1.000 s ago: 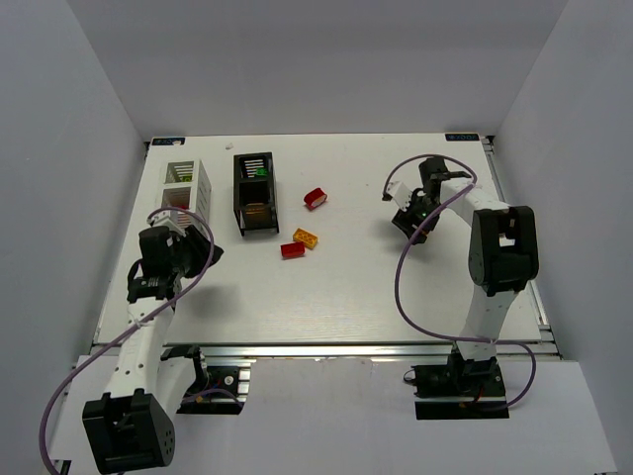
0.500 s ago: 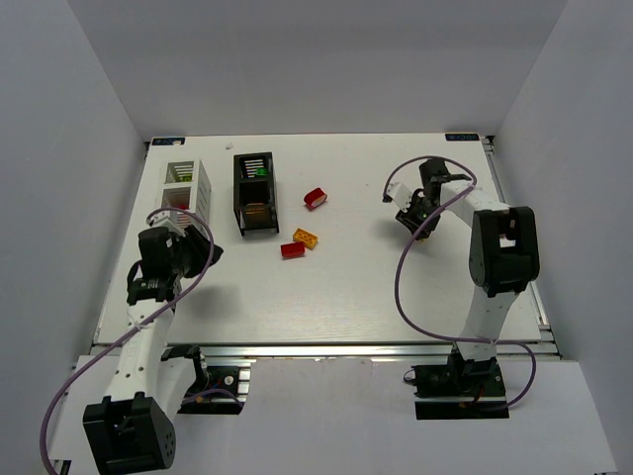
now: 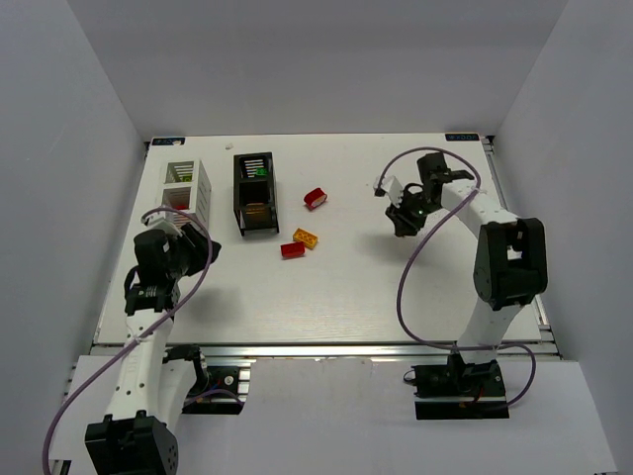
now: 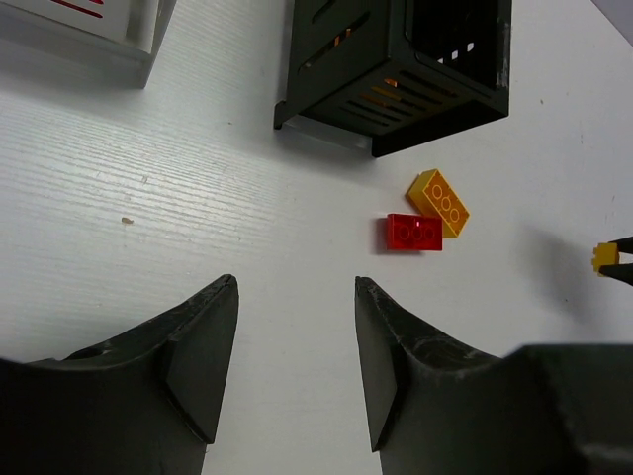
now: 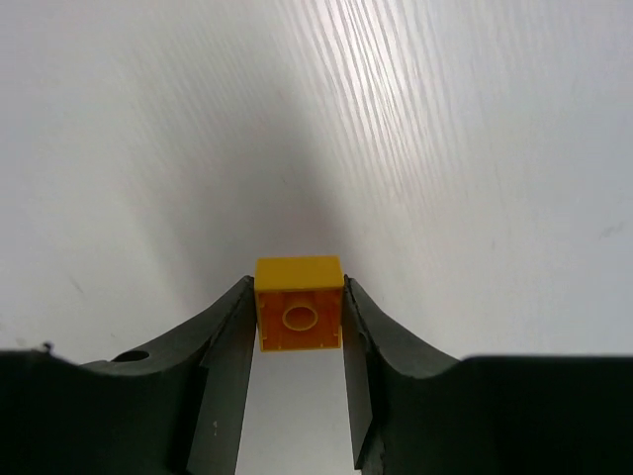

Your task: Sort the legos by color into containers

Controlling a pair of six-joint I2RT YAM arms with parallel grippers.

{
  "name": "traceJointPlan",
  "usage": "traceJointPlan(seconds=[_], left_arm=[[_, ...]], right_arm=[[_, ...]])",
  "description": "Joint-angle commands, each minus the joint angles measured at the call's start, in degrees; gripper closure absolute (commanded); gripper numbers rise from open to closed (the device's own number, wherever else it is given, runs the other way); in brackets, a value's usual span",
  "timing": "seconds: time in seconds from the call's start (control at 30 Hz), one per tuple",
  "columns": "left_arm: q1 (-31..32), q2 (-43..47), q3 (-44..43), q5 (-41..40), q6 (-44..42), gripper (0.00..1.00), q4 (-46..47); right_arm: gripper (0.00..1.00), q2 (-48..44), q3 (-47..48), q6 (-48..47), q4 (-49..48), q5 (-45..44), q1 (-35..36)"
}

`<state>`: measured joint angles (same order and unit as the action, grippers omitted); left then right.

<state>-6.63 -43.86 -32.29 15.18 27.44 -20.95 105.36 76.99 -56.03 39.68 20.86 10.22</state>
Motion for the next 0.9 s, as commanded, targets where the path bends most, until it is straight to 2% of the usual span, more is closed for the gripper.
traceJointPlan(seconds=[0.0,0.13,0.27,0.4,0.5,0.63,0.87], left_arm=[[0.1,1.8,0.2,-1.0,-0.5,0.4,0.6],[0.1,3.4,0.3,-1.6,-0.5,0.4,0.5],[0.1,4.6,0.5,-2.1,-0.4,0.39,0.6],[0.1,4.8,0.4,-2.0,-0.5,0.38,0.6],[0.1,5.3,0.3,-2.1,-0.6,0.38,0.6],[0.1,5.4,0.5,-2.9,-0.6,0.38,0.6],[0.1,4.0,0.5,-2.3,-0.6,0.37,0.8]], right_arm=[[1.0,-6.2,3.7,-1.8,2.0,13.9,5.1],[1.0,-9.9,4.2,-1.2,-1.7,19.6,11.5],[1.0,-10.3,7.8,4.7,-7.9,21.7,17.8],[1.0,-8.1,12.2,15.0,-14.4,22.8,23.1],[1.0,-6.4,14.1,23.6,-21.3,21.0,25.5],[1.0,-4.6,14.7,30.1,-28.6,18.4,27.3],[1.0,-1.7,13.8,35.4,-41.1,11.5,29.8]])
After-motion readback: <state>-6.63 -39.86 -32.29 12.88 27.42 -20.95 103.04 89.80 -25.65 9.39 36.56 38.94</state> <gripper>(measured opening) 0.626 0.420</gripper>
